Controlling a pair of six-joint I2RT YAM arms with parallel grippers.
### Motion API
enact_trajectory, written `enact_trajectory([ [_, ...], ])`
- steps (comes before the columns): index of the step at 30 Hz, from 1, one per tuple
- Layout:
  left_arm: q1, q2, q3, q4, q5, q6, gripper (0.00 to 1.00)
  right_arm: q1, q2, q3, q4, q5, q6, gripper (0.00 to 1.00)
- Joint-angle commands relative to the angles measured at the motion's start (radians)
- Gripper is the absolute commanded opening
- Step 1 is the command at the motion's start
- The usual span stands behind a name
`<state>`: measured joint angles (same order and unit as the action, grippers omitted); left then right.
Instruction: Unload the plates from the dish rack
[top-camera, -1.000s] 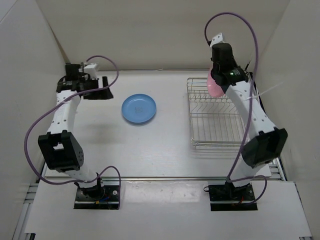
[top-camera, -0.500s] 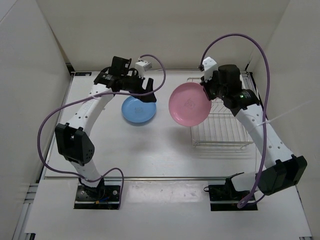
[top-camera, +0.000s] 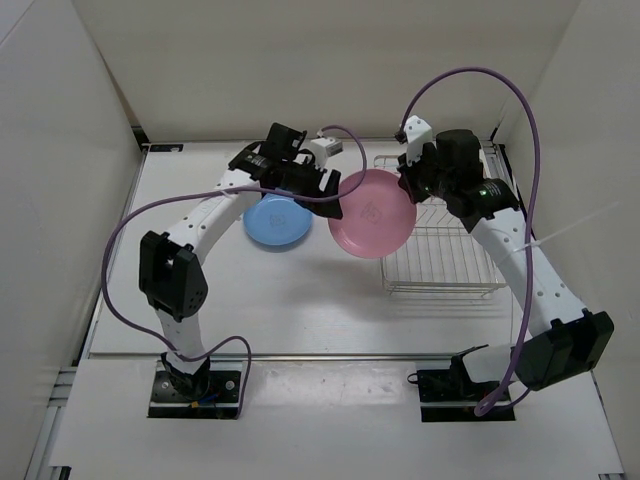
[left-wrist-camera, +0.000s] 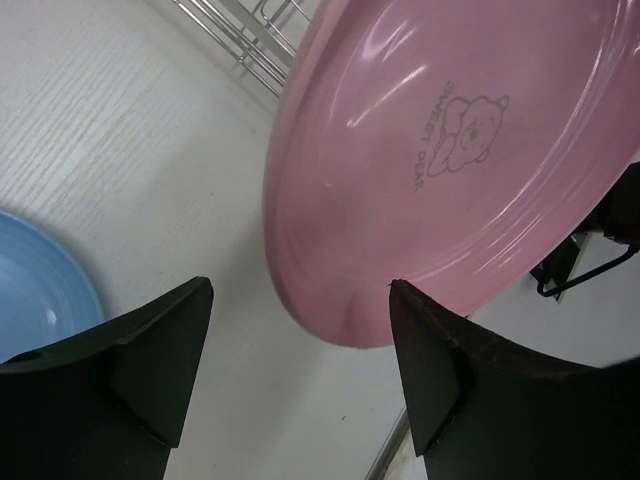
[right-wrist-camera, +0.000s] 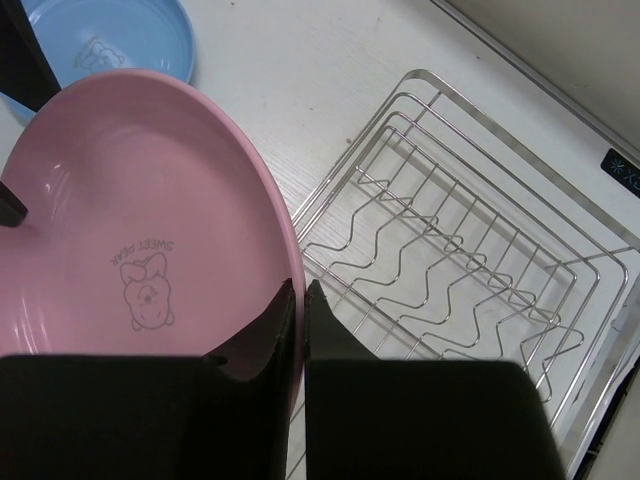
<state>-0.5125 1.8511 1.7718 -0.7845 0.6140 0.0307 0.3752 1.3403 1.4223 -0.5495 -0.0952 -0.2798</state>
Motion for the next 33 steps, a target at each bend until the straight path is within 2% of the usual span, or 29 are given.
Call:
enact_trajectory([
  [1,-0.024,-0.015,0.029,0.033,0.006,-0.015,0.81,0.001,-0.041,0.032,0.048,-0.043,0.025,0.00],
  [8,-0.024,-0.015,0.064,0.033,-0.017,-0.015,0.56,0.001,-0.050,0.001,0.039,-0.041,0.016,0.00],
  [9,-0.024,-0.015,0.064,0.033,-0.017,-0.024,0.45,0.001,-0.059,0.001,0.039,-0.041,0.016,0.00],
  [11,-0.024,-0.015,0.074,0.033,-0.017,-0.025,0.33,0.001,-0.059,0.001,0.039,-0.041,0.016,0.00],
  [12,-0.024,-0.006,0.083,0.033,-0.017,-0.035,0.20,0.001,-0.059,0.001,0.039,-0.041,0.016,0.00],
  [14,-0.024,-0.006,0.083,0.033,-0.026,-0.035,0.11,0.001,-0.059,0.001,0.039,-0.041,0.016,0.00],
  [18,-0.024,-0.006,0.055,0.045,-0.048,-0.058,0.11,0.001,-0.059,-0.019,0.039,-0.052,0.016,0.01],
  [20,-0.024,-0.021,0.034,0.071,-0.114,-0.092,0.11,0.001,-0.059,-0.028,0.039,-0.052,0.007,0.18],
  [21,-0.024,-0.051,0.005,0.089,-0.132,-0.101,0.11,0.001,-0.059,-0.028,0.039,-0.052,0.007,0.32],
  [22,-0.014,-0.065,-0.012,0.109,-0.182,-0.112,0.11,0.001,-0.059,-0.037,0.049,-0.023,0.007,0.54],
  [24,0.021,-0.104,-0.063,0.126,-0.239,-0.147,0.11,0.001,-0.059,-0.037,0.059,0.017,0.007,0.73],
  [25,0.040,-0.118,-0.080,0.136,-0.281,-0.161,0.11,0.001,-0.059,-0.037,0.068,0.046,0.007,0.80],
  [28,0.155,-0.151,-0.132,0.146,-0.321,-0.209,0.11,0.001,-0.047,-0.028,0.068,0.136,0.007,0.86],
  [33,0.365,-0.135,-0.132,0.106,-0.274,-0.244,0.11,-0.052,-0.056,-0.017,0.068,0.117,-0.009,0.89],
])
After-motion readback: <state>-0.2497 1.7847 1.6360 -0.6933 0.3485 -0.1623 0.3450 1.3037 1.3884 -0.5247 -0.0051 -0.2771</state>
